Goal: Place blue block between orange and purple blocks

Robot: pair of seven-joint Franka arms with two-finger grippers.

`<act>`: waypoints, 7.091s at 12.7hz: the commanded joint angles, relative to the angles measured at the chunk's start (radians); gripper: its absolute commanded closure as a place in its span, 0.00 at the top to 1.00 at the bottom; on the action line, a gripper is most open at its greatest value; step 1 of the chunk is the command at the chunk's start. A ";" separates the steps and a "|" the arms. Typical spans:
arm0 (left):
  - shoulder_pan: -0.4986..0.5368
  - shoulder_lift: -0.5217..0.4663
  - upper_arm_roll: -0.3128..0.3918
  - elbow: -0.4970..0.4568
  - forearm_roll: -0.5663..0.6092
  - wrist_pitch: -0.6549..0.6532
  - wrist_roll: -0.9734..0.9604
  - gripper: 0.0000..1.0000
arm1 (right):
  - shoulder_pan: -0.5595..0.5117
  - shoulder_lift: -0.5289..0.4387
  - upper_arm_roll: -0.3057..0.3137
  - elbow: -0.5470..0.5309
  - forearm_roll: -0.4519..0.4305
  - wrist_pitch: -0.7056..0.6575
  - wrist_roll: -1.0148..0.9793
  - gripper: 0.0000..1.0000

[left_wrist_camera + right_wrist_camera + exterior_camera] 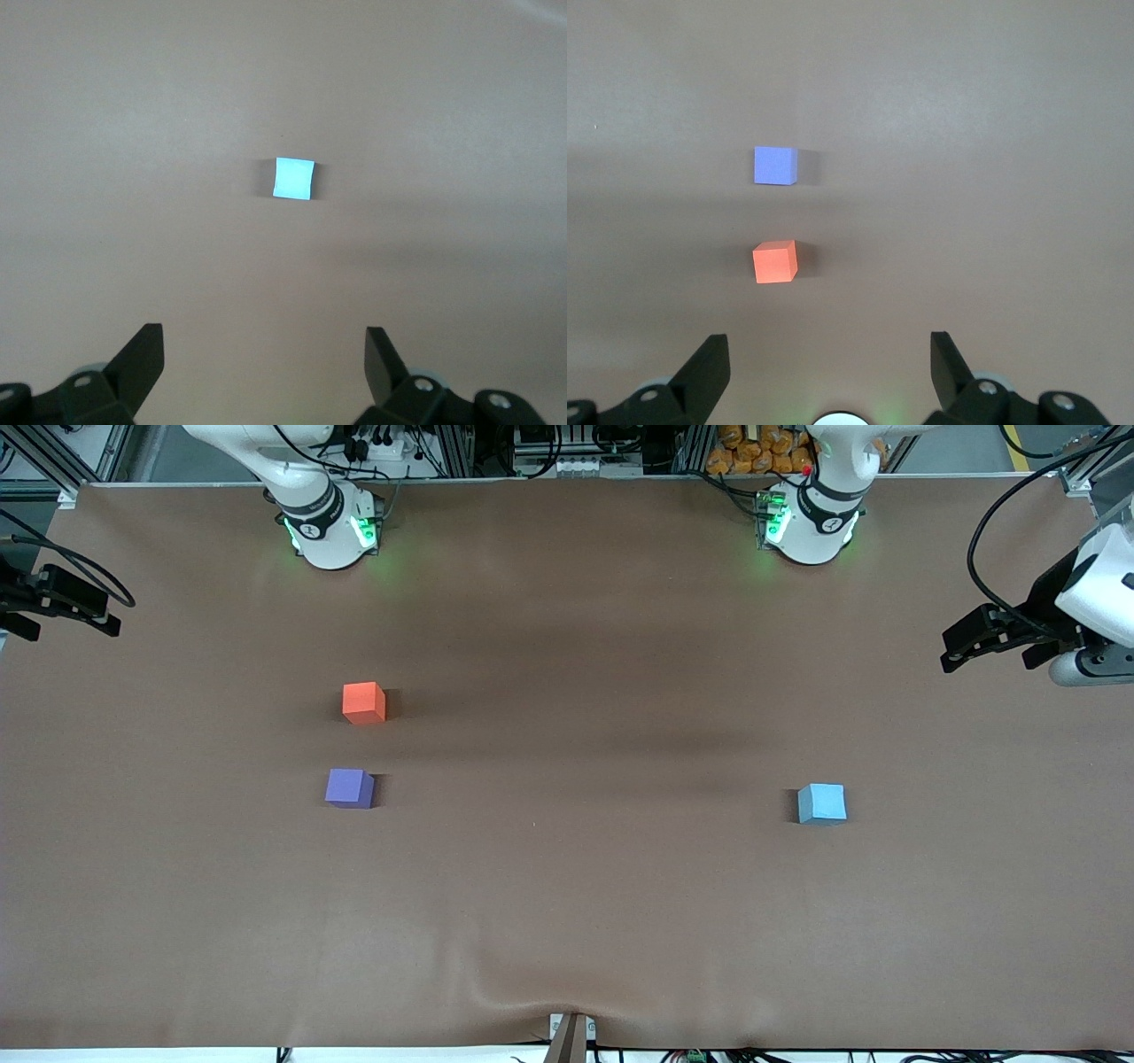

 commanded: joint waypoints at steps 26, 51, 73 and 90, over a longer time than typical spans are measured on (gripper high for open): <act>-0.011 0.259 -0.014 -0.373 0.008 0.689 0.040 1.00 | -0.006 -0.021 0.007 -0.011 -0.012 -0.005 -0.011 1.00; -0.348 0.540 -0.037 -0.233 -0.007 0.888 -0.010 0.00 | 0.071 -0.006 0.007 0.014 -0.003 -0.004 -0.005 1.00; -0.510 0.370 0.211 0.174 0.010 0.212 -0.266 1.00 | 0.616 0.526 0.004 -0.075 0.152 0.560 0.679 1.00; -0.211 0.005 0.201 0.015 0.005 -0.041 -0.117 1.00 | 0.770 0.712 -0.002 -0.052 -0.152 0.751 1.006 1.00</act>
